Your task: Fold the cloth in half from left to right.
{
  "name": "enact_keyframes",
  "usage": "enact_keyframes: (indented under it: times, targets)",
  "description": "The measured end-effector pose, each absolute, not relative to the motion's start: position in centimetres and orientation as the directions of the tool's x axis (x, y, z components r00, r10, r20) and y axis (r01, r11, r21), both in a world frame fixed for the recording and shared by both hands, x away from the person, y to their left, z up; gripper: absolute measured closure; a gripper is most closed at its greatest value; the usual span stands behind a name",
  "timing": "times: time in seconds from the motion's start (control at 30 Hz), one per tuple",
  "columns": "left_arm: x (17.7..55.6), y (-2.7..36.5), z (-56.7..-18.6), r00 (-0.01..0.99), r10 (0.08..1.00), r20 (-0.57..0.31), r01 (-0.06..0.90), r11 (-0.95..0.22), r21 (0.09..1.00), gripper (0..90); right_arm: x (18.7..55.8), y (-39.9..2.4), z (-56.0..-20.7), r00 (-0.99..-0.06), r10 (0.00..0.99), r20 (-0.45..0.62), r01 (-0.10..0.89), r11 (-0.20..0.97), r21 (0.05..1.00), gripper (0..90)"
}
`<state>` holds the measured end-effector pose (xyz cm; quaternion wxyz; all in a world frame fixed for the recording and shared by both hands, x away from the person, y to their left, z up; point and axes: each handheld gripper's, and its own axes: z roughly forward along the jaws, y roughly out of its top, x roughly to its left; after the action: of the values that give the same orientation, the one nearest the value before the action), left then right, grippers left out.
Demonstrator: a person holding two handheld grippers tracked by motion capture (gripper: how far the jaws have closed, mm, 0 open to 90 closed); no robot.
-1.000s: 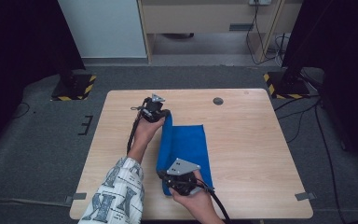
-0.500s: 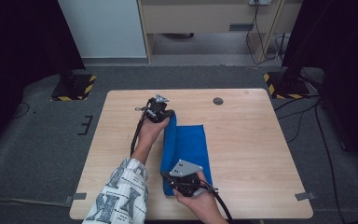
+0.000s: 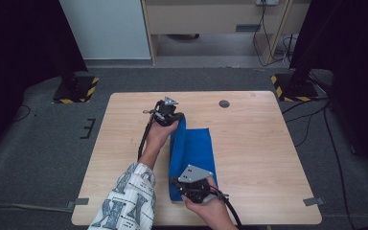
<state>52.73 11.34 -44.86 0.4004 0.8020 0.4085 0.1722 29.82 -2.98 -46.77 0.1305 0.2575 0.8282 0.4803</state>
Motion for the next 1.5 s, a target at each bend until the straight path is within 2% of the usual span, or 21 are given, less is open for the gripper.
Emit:
enact_keyframes:
  times: [1.33,1.5]
  targets:
    - [52.7,8.1,-46.1,0.642,0.765,-0.056,0.513,-0.374,0.773,87.7,29.2,-6.6,-48.3,-0.805,0.59,0.065,0.349,0.382,0.856,86.6]
    - [53.0,7.7,-46.8,0.63,0.774,-0.057,0.538,-0.383,0.751,87.6,29.2,-7.4,-48.8,-0.794,0.602,0.081,0.372,0.377,0.848,86.3]
